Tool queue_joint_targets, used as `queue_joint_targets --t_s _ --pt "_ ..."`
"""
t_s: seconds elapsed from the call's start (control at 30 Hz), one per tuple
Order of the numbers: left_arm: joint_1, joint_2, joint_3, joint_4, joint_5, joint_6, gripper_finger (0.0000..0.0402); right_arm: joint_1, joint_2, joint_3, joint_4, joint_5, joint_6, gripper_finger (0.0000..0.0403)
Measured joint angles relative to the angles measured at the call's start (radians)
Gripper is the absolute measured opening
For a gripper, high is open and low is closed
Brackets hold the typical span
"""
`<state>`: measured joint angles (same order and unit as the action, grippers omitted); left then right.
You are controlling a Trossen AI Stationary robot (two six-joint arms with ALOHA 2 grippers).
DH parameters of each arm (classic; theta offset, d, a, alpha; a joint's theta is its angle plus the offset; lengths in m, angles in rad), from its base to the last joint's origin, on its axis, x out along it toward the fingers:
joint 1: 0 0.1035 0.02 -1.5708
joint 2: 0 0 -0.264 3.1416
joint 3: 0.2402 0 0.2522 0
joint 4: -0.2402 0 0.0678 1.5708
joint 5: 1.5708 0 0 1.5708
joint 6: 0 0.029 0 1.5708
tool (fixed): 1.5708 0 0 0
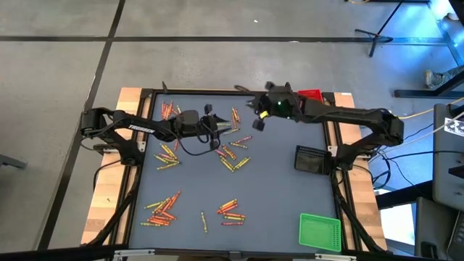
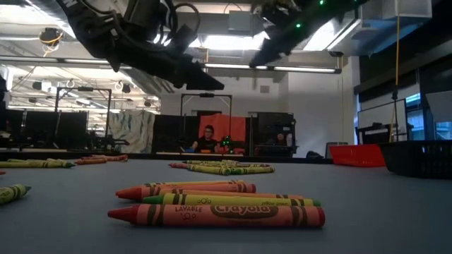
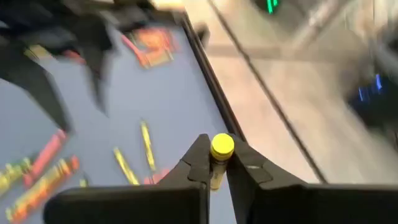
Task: Sort crayons
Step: Put the yellow crayon into the black basket
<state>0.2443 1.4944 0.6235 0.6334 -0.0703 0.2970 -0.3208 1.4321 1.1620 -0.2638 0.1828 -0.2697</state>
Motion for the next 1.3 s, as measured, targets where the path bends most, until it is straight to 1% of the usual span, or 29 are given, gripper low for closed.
queue_joint_targets --t_s 0.13,0.3,0.43,0.57,0.73,0.97,1.07,1.3 --pt "0.002 0.0 0.0 -0.013 -0.003 0.0 0.0127 -0.079 -0.017 0.058 -0.255 0.074 0.071 0.003" --pt "0.0 0.0 0.0 -0.015 -0.001 0.0 0.0127 -0.226 -0.021 0.053 -0.456 0.077 0.148 0.0019" --pt "0.002 0.0 0.0 -0.015 -0.003 0.0 0.0127 -0.364 -0.021 0.024 -0.499 0.077 0.173 0.0027" --pt "0.001 0.0 0.0 -0.014 -0.002 0.0 0.0127 -0.495 -0.021 -0.01 -0.487 0.064 0.191 0.0029" --pt "0.001 0.0 0.0 -0.014 -0.003 0.0 0.0128 -0.615 -0.019 -0.075 -0.46 0.027 0.191 0.0031" --pt "0.001 0.0 -0.001 -0.012 -0.003 0.0 0.0128 -0.69 0.05 -0.132 -0.467 0.011 0.194 0.0031" --pt "0.001 0.0 -0.001 -0.012 -0.003 0.0 0.0128 -0.69 0.073 -0.132 -0.466 0.008 0.191 0.0031" --pt "0.001 0.0 -0.001 -0.013 -0.003 0.0 0.0128 -0.688 0.076 -0.132 -0.473 0.007 0.188 0.0032"
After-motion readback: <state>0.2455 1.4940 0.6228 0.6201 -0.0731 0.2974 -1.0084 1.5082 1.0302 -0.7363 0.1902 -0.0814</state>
